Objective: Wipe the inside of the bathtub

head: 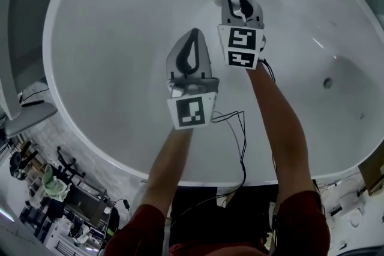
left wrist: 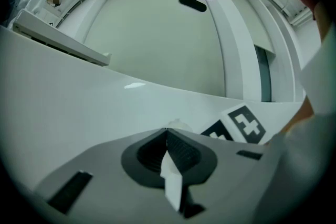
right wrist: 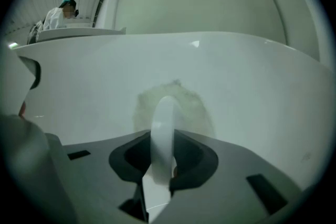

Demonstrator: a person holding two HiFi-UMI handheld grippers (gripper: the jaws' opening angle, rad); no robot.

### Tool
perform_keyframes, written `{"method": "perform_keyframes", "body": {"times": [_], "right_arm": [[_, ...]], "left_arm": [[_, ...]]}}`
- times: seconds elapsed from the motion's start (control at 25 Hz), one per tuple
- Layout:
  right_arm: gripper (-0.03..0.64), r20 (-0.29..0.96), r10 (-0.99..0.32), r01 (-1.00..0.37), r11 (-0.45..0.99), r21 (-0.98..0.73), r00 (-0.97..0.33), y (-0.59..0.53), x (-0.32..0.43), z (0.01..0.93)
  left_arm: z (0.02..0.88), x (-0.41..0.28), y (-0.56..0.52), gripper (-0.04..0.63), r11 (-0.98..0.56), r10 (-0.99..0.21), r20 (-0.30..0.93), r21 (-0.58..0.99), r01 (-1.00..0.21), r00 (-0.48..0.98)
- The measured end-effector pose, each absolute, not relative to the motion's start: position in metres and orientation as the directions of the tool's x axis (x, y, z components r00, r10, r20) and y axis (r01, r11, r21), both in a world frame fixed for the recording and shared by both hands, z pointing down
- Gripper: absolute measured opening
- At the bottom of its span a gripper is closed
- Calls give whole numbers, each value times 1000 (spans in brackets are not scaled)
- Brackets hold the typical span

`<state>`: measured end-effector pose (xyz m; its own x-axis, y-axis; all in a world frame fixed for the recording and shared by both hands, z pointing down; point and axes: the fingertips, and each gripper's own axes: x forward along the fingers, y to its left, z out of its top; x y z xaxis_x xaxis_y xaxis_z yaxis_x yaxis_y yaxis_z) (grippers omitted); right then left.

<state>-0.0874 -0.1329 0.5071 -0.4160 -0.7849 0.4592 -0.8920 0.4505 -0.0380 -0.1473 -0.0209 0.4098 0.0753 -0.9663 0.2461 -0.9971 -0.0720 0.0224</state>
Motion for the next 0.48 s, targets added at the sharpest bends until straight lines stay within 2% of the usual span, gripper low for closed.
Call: {"method": "perform_keyframes", "body": {"times": [0.08,0.28,0.48], "right_arm": [[92,438,-803,-905,422,-58,-403,-121,-71,479],[92,384,-867,-946,316,-70,-318,-102,65,430],[92,360,-914,-983,171,-73,-186,-72,137,415]], "left_arm": [[387,-140,-24,15,-86,-968,235,14,-996,87],[353,-29,-41,15,-160,-966,204,-4,-987,156],[351,22,-49,15,-283,-940,198,12,-959,279]]}}
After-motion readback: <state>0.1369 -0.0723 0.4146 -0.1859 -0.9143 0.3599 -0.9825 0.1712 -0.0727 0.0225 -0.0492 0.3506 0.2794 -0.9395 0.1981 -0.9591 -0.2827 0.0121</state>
